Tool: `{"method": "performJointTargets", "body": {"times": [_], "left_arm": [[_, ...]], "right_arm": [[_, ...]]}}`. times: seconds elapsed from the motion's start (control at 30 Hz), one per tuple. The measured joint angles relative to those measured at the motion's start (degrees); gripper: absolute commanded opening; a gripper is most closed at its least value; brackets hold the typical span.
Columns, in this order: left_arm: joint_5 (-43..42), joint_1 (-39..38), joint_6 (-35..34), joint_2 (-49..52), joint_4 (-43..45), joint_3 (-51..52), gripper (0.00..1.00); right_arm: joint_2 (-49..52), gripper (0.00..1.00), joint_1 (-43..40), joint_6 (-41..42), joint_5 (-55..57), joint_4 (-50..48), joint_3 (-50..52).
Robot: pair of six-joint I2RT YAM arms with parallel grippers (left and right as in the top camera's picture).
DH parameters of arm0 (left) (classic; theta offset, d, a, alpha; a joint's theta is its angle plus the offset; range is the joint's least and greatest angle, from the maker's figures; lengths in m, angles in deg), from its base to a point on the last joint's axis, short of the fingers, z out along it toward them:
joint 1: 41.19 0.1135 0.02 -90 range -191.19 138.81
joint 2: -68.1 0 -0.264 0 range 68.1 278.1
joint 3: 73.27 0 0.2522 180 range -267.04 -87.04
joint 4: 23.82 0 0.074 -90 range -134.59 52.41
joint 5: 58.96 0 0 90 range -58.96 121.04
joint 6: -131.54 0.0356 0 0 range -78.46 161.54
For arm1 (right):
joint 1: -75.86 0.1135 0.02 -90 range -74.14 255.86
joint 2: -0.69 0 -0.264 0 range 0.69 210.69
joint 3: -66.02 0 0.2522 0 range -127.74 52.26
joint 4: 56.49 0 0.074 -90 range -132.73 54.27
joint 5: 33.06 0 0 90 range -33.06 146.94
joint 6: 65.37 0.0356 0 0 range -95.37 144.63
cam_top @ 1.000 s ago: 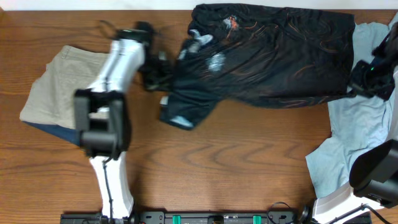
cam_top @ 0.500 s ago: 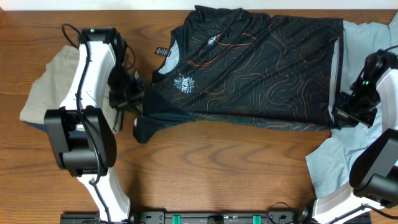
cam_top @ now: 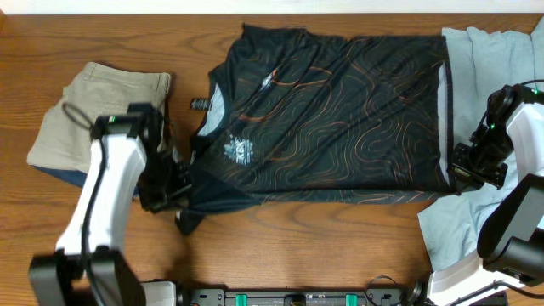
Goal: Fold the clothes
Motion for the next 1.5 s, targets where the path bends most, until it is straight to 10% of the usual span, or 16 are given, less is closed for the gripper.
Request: {"method": "performJointTargets", "body": {"times": [0.27,0.5,1.07,1.13,1.23,1.5], "left_arm": [[-0.1,0.5,-2.8,-10.2,3.0,3.0,0.06],[-3.4,0.5,-3.6,-12.4,22.6,3.1,0.06],[-7.5,0.4,-8.1,4.6,52.2,3.1,0.06],[-8.2,0.4,-8.3,6.6,56.1,3.1,0.15],[-9.2,0.0,-8.3,8.8,60.0,3.1,0.45],[-9.7,-2.9,-7.0,10.0,52.0,3.1,0.57]], "right_arm": [[-4.9,0.01,0.0,0.1,0.3,-0.9,1.1],[-7.9,0.01,0.0,0.5,-0.7,-15.3,1.1],[-4.7,0.01,0.7,0.7,-6.0,-34.7,1.2],[-3.6,0.05,1.8,0.7,-6.1,-37.4,1.2],[-1.8,0.4,3.3,1.1,-6.4,-41.3,1.2],[0.4,0.42,4.9,0.8,-5.0,-40.0,1.2]]}}
